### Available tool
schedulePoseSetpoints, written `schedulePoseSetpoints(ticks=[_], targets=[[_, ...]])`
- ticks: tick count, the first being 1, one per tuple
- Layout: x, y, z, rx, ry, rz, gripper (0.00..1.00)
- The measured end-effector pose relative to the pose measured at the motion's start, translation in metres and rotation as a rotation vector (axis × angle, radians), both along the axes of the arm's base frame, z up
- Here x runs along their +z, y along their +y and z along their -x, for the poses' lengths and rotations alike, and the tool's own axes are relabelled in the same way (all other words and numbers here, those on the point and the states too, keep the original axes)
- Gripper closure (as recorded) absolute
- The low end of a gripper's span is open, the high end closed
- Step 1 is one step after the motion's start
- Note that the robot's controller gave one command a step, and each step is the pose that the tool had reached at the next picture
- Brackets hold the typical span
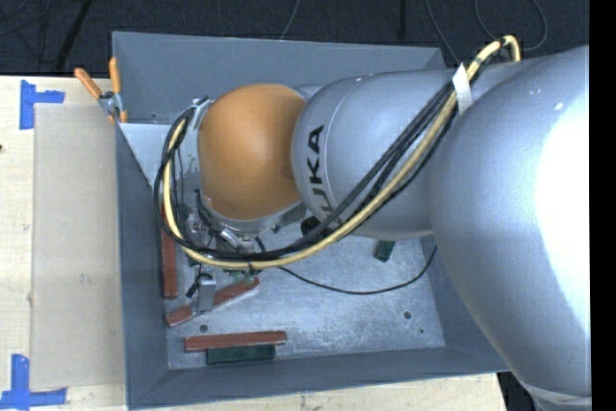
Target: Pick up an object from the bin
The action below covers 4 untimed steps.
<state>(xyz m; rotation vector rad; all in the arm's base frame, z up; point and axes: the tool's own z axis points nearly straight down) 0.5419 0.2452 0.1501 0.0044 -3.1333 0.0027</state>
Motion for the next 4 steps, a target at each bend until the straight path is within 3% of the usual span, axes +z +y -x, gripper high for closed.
schedulePoseSetpoints(ticks=[1,2,3,4], targets=[[-0.084,-0.047,0.05,0.039,0.001,0.001,0.0],[-0.078,-0.045,0.046,0.037,-0.007,-0.002,1.0],[0.018,-0.04,0.053,0.016,-0.015,-0.005,1.0],[0.014,-0.041,0.055,0.013,-0.008,-0.002,0.0]])
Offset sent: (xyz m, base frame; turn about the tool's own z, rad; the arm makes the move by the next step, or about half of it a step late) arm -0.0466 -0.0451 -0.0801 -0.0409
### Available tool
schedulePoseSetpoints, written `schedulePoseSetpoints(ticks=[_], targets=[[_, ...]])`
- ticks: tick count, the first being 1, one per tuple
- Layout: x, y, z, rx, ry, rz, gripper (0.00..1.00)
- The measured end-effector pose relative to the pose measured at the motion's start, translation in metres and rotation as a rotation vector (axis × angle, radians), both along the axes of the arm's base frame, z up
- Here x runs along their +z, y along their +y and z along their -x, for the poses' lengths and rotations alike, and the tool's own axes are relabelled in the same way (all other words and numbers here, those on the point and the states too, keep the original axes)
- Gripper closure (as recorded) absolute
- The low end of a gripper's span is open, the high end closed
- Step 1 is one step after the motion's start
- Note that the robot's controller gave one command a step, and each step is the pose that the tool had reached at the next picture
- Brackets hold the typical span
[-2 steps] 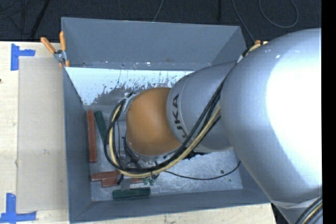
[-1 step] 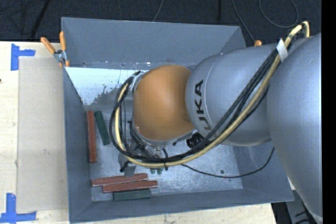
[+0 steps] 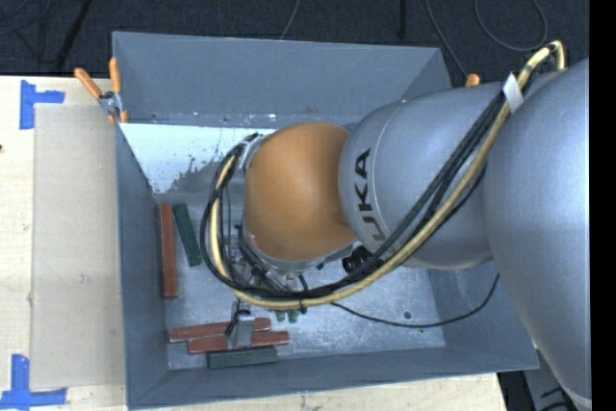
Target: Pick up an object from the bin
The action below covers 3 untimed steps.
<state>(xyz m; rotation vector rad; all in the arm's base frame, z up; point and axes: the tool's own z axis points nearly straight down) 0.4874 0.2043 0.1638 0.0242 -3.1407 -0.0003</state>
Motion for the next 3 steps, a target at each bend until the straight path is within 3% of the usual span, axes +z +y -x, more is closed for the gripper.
schedulePoseSetpoints(ticks=[1,2,3], targets=[[-0.098,0.009,-0.021,0.006,0.006,0.002,0.0],[-0.092,0.009,-0.023,0.003,-0.001,-0.001,1.0],[-0.089,-0.036,-0.002,0.017,-0.01,-0.003,1.0]])
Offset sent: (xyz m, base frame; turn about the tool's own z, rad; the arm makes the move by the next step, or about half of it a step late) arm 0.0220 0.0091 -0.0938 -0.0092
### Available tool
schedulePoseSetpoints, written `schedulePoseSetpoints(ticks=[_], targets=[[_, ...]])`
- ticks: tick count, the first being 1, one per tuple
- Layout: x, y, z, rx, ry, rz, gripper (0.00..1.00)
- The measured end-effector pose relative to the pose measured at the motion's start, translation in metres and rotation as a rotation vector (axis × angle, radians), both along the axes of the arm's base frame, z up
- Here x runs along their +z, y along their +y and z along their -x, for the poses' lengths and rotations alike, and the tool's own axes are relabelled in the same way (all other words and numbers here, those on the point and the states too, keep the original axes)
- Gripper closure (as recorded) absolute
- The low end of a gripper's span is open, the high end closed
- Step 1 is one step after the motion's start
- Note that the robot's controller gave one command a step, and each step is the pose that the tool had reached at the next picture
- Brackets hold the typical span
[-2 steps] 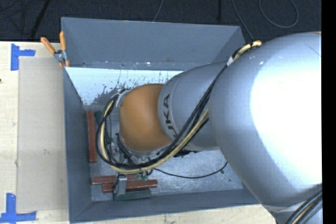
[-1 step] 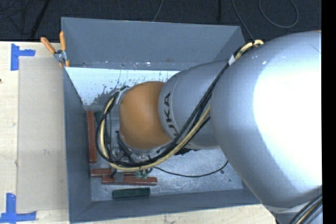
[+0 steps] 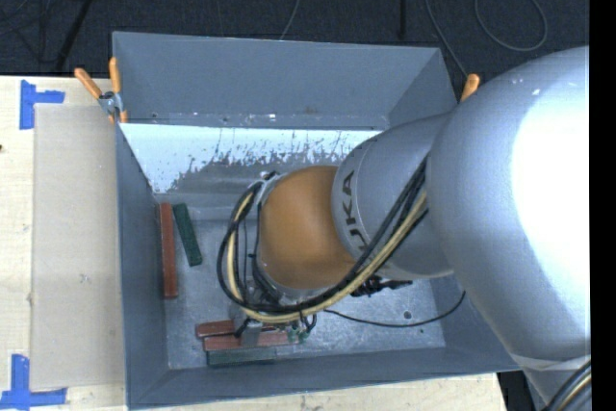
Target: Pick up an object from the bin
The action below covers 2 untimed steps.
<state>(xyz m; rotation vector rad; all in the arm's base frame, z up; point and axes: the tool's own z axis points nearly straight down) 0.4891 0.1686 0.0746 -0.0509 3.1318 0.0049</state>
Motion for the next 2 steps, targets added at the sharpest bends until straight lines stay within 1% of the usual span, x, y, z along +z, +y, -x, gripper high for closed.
schedulePoseSetpoints(ticks=[1,2], targets=[[-0.001,-0.023,-0.001,-0.005,-0.003,-0.004,1.0],[0.083,-0.004,-0.014,-0.028,0.001,-0.001,1.0]])
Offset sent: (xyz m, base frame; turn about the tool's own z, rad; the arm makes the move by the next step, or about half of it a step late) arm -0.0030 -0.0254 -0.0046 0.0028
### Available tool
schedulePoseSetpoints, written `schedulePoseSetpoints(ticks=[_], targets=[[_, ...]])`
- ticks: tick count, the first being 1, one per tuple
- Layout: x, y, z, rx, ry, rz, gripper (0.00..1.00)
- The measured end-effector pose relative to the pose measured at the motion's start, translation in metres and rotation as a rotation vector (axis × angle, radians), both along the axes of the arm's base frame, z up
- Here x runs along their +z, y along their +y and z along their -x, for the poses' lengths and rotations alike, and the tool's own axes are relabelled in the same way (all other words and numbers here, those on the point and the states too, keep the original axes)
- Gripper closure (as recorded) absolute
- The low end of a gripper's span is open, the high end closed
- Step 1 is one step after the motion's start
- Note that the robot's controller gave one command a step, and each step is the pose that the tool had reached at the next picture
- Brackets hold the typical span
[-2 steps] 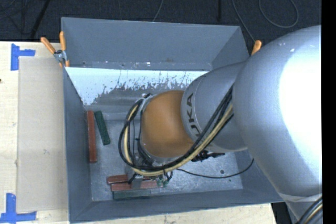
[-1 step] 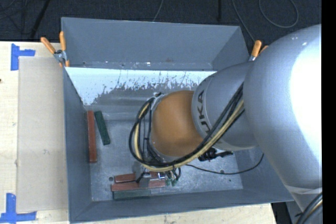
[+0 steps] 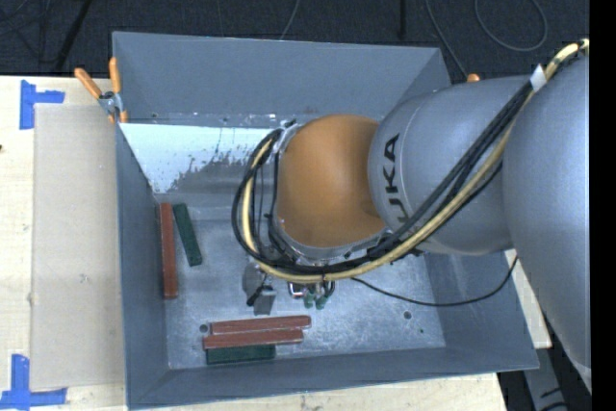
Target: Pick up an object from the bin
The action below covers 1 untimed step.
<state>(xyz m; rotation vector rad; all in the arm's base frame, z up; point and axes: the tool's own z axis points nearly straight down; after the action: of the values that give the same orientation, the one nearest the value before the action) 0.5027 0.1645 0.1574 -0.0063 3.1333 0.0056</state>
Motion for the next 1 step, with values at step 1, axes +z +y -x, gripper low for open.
schedulePoseSetpoints(ticks=[1], targets=[[-0.0047,-0.0015,0.002,-0.003,0.009,0.003,0.0]])
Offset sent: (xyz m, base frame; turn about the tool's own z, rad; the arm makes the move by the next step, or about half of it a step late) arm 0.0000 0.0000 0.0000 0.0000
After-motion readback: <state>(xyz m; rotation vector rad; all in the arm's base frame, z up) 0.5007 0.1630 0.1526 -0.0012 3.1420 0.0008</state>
